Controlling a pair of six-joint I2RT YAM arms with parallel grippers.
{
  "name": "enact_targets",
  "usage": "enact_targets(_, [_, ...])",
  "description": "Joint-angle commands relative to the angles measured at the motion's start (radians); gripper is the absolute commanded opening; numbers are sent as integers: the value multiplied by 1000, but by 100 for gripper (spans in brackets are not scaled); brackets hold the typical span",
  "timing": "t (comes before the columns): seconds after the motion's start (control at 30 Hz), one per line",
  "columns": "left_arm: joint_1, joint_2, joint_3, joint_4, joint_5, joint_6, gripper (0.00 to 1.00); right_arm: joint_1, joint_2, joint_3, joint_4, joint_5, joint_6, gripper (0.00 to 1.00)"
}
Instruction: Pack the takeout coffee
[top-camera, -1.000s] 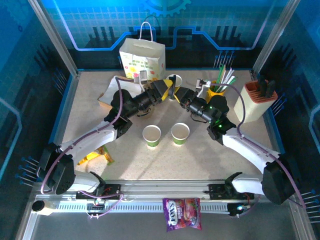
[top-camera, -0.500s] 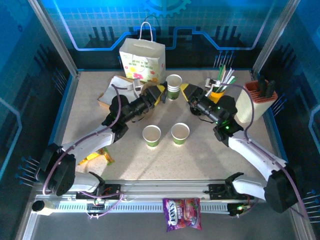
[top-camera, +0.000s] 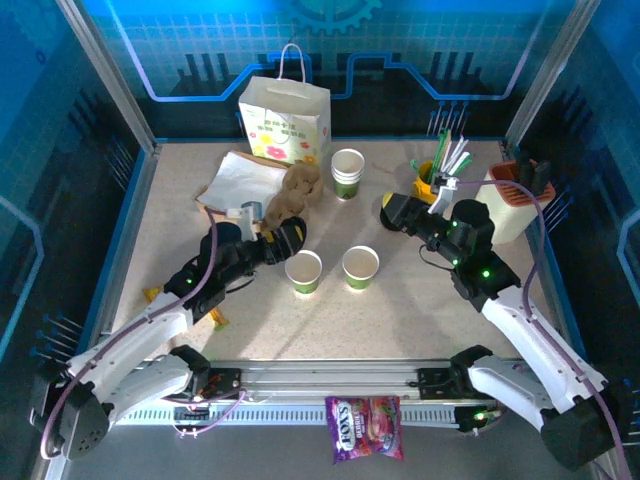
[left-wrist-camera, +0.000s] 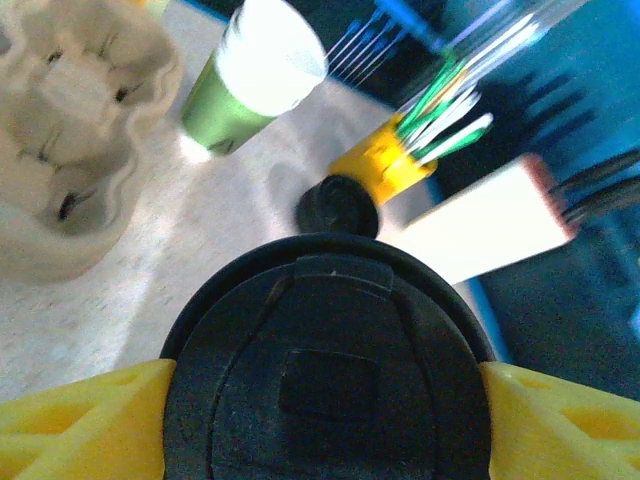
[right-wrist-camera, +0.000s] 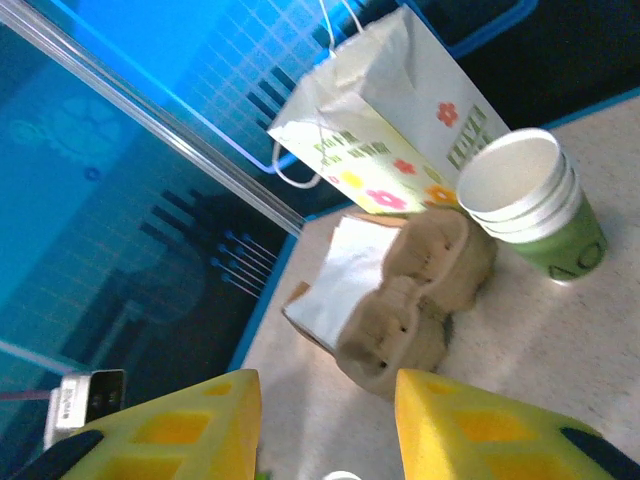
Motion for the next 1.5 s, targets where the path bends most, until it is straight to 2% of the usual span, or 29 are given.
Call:
enact_targets(0.0, [-54, 51, 69, -243, -96, 190, 77, 0, 23, 16, -48, 11, -59, 41])
enact_targets(0.17, [-141, 148, 159, -350, -196, 289, 78, 0, 60, 21, -25, -17, -50, 41])
enact_targets(0.43, [-193, 256, 219, -395, -293, 346, 81, -1, 64, -12, 2, -9, -46, 42])
enact_targets(0.7, [-197, 290, 236, -367, -293, 372, 84, -2, 63, -30, 5, -10, -42, 43])
enact_targets(0.97, [-194, 219, 201, -314, -265, 354, 89, 4, 70, -25, -44, -12, -102, 45])
enact_targets(1.07, [-148, 142, 148, -295, -246, 303, 89, 32, 110, 28, -142, -8, -181, 48])
enact_targets(1.2, [17, 41, 65, -304, -103, 192, 88, 95, 165, 73, -217, 14, -277, 50])
enact_targets(1.27, [65, 21, 38, -315, -69, 161, 85, 129, 200, 82, -230, 26, -309, 50])
enact_targets(1.47, [83, 44, 24, -372, -131, 164, 81, 234, 341, 209, -299, 80, -399, 51])
